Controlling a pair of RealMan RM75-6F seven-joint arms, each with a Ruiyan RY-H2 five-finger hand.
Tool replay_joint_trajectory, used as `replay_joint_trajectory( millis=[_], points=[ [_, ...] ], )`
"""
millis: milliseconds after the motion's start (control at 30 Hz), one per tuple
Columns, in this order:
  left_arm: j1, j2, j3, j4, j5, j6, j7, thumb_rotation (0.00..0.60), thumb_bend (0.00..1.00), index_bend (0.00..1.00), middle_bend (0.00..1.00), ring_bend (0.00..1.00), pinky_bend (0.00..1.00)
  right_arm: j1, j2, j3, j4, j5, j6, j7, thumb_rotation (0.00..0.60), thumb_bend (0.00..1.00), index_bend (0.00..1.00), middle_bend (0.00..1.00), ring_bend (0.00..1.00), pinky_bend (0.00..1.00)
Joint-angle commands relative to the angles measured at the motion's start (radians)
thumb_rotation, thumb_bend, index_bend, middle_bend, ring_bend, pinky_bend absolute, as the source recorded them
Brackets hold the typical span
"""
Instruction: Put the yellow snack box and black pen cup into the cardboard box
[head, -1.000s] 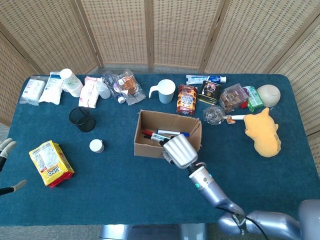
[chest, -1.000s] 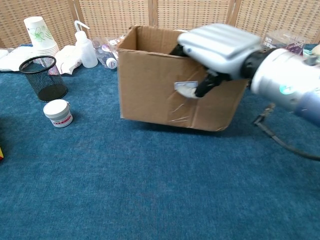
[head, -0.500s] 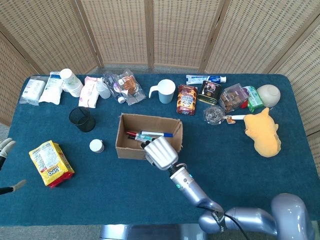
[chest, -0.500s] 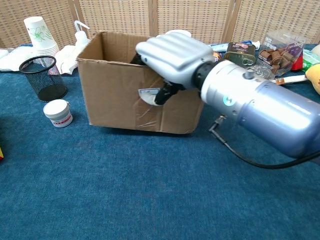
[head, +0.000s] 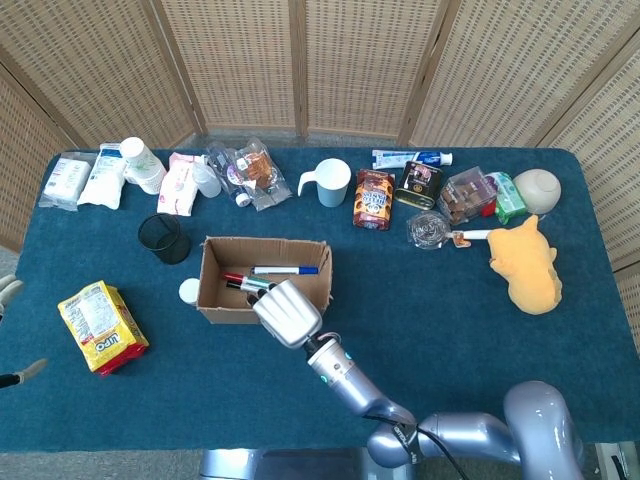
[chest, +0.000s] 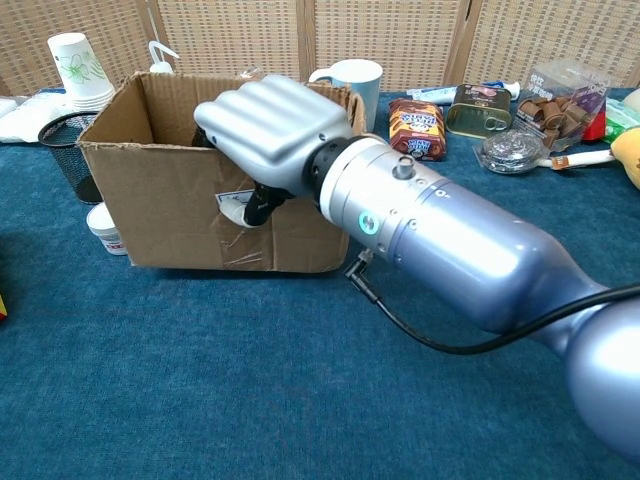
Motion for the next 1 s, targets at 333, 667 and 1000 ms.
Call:
replay_joint_trajectory(
  millis=[333, 667, 1000],
  points=[
    [0.001, 0.009, -0.005, 0.017, -0.011, -0.001, -0.039, 0.600, 0.06, 0.00, 0.00, 0.00, 0.00, -0.010, 0.026, -0.034, -0.033, 0.058, -0.045, 0.016, 0.600, 0.05, 0.04, 0.15, 0.27, 0.49],
    [0.001, 0.007, -0.006, 0.015, -0.013, -0.001, -0.034, 0.600, 0.06, 0.00, 0.00, 0.00, 0.00, -0.011, 0.101, -0.023, -0.154, 0.060, -0.041, 0.042, 0.600, 0.00, 0.00, 0.00, 0.06, 0.35],
    [-0.001, 0.002, -0.007, 0.014, -0.018, -0.009, -0.018, 0.600, 0.06, 0.00, 0.00, 0.00, 0.00, -0.038, 0.233, -0.039, -0.258, -0.060, -0.001, 0.165, 0.600, 0.00, 0.00, 0.01, 0.07, 0.36]
  ],
)
